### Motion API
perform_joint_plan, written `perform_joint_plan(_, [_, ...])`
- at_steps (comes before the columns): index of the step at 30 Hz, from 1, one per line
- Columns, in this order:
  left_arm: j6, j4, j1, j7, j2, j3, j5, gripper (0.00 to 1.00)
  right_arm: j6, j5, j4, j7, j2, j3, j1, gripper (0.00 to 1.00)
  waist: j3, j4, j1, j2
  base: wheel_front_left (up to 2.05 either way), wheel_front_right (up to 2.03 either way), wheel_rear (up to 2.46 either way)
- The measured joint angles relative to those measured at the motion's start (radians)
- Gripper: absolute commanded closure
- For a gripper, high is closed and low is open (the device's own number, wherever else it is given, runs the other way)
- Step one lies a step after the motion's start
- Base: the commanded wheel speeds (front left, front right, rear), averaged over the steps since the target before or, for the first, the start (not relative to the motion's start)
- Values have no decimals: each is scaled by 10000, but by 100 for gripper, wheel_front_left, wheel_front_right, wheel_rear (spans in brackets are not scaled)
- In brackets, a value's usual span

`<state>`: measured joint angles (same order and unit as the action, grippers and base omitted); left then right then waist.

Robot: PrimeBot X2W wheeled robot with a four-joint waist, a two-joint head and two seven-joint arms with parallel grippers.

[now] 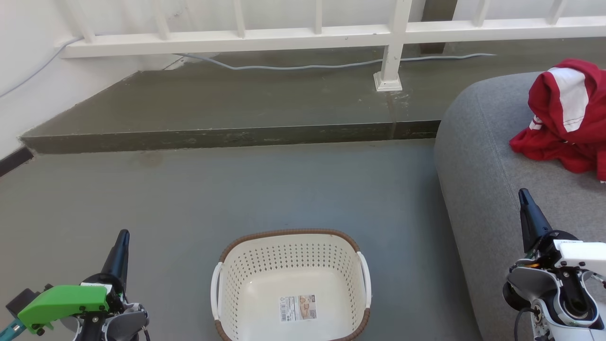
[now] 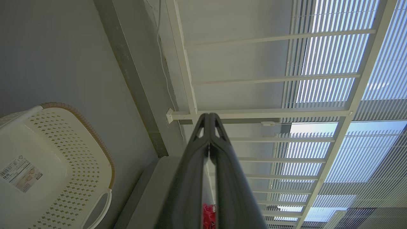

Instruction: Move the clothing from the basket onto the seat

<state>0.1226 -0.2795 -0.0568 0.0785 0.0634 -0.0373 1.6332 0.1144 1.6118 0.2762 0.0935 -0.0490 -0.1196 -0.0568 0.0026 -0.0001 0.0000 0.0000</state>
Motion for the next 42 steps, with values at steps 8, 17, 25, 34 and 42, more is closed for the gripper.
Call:
perform_joint_plan(8, [0,-6,0,0,-8,-4,0,100,0,0,-2,0,0,-2,0,100,0,0,0,0,0,0,0])
perform_joint_plan(17, [0,-10,-1,0,-29,-13,0,100,0,0,-2,0,0,-4,0,100,0,1,0,0,0,0,0])
perform_joint_plan(25, [0,-12,-2,2,-44,-25,0,100,0,0,-2,0,2,-6,0,100,0,1,0,0,0,0,0])
perform_joint_plan(34, [2,-15,-2,2,-46,-35,0,100,0,0,-2,0,2,-10,0,100,0,1,0,0,0,0,0])
perform_joint_plan(42, [0,-15,-3,2,-48,-40,0,100,0,0,-2,0,2,-13,0,100,0,1,0,0,0,0,0])
